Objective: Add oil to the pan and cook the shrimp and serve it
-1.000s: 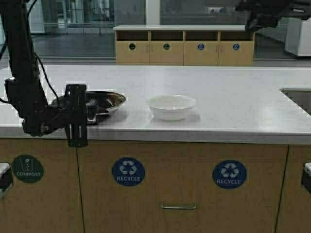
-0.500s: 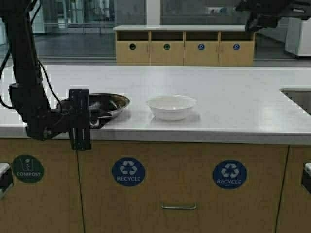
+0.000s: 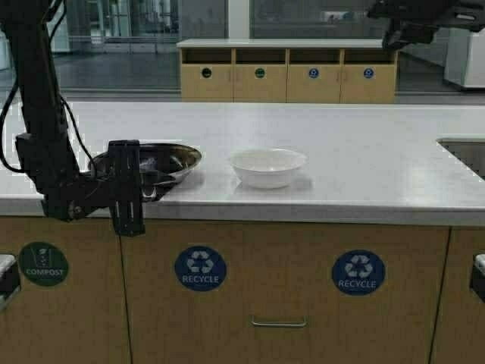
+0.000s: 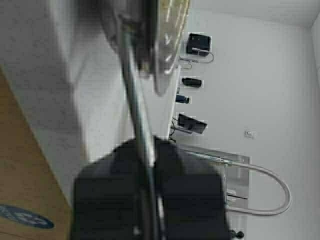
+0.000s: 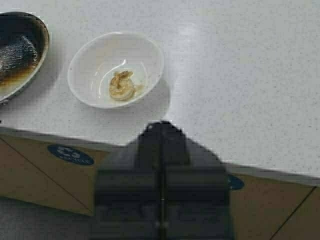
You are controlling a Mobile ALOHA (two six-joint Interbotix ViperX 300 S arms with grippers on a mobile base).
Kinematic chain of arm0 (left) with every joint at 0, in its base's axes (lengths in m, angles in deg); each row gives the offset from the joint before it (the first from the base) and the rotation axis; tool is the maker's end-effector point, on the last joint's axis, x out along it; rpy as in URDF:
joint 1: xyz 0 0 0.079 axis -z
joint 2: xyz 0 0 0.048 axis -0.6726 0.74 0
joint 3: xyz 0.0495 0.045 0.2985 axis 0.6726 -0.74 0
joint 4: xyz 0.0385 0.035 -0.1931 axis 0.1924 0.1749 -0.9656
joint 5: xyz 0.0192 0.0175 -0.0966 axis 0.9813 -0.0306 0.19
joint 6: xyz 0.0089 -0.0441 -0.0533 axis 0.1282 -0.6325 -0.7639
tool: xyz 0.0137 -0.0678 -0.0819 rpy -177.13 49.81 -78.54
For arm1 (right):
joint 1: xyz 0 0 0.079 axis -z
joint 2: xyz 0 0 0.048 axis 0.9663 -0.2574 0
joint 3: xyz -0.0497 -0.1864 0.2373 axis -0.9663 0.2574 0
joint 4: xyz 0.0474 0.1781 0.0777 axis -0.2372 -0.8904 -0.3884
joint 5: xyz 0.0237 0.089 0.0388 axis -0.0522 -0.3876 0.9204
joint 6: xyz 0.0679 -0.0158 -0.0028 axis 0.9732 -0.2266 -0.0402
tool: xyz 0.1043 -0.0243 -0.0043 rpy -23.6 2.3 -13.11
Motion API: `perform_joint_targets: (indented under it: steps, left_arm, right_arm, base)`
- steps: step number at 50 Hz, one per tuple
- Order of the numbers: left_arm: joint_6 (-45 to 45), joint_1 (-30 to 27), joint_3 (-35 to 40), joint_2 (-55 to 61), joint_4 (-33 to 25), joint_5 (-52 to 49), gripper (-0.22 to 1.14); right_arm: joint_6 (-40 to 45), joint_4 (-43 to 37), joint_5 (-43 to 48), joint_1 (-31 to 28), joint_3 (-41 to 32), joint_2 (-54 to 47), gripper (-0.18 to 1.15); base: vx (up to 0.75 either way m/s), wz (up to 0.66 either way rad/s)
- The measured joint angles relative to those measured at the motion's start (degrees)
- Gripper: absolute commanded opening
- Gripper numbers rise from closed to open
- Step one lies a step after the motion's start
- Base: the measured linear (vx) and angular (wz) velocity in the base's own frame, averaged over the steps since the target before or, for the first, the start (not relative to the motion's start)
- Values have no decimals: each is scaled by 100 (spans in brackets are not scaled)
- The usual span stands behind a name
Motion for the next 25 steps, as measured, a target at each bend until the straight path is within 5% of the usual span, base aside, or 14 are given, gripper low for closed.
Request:
perform_joint_targets:
  steps: [5, 17, 25]
  left_arm:
    - [9, -9, 9, 0, 79, 9, 26]
    - [141, 18, 44, 0, 185, 53, 103]
    - [167, 9, 70, -53, 176, 79, 103]
  right_arm:
    - [0, 0, 0, 0, 0, -9, 5]
    - [0, 0, 0, 0, 0, -9, 5]
    - [0, 0, 0, 0, 0, -9, 5]
  base:
    - [0, 0]
    - [0, 0]
    - [0, 0]
